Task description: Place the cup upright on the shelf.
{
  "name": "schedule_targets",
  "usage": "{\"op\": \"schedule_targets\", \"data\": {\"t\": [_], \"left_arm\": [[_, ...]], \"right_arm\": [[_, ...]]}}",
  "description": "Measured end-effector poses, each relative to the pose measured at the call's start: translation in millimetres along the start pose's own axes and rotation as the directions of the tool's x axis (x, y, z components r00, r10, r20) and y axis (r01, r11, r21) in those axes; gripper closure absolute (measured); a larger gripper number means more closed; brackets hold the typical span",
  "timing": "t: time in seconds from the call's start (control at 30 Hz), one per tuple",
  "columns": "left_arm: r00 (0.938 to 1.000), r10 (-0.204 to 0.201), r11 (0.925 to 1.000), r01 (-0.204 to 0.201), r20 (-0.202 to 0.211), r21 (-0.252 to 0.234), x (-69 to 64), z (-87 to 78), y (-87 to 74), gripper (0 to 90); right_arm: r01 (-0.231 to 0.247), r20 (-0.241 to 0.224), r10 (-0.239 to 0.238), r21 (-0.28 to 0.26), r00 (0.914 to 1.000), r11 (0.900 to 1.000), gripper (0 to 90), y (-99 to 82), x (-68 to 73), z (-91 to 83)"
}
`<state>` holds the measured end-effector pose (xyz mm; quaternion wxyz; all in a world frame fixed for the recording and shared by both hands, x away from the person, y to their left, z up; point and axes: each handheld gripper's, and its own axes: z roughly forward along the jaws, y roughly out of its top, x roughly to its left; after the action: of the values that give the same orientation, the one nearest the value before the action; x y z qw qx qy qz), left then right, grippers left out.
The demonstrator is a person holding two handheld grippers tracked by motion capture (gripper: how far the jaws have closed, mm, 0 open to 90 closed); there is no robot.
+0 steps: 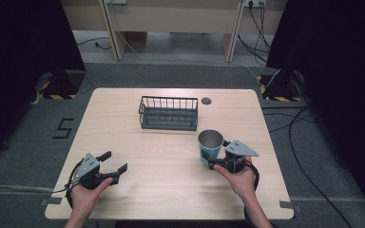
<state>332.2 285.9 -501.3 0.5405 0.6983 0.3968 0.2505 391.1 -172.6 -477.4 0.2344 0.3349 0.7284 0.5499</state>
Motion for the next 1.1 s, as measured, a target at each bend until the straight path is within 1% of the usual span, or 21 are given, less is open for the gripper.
{"op": "schedule_targets", "data": {"t": [0.27, 0.63, 0.9, 1.1], "left_arm": [[1.0, 0.001, 1.0, -0.001, 0.001, -0.001, 0.1, -0.1, 0.2, 14.8], [1.0, 0.0, 1.0, 0.0, 0.002, -0.003, 0.3, -0.1, 0.4, 14.8], [1.0, 0.001, 1.0, 0.0, 0.003, -0.005, 0.2, -0.1, 0.6, 14.8], [1.0, 0.001, 1.0, -0.001, 0.003, -0.006, 0.2, -0.2, 0.8, 14.8]], "right_arm": [[0.01, -0.007, -0.01, -0.029, 0.9999, 0.9995, 16.8, 12.8, 3.7, 6.3], [0.009, -0.015, -0.01, -0.064, 0.9998, 0.9979, 16.8, 32.1, 6.4, 15.2], [0.022, -0.008, -0.023, -0.081, 0.9997, 0.9965, 16.8, 48.3, 8.3, 27.4], [0.023, -0.006, -0.023, -0.095, 0.9997, 0.9952, 16.8, 59.7, 11.6, 38.8]]}}
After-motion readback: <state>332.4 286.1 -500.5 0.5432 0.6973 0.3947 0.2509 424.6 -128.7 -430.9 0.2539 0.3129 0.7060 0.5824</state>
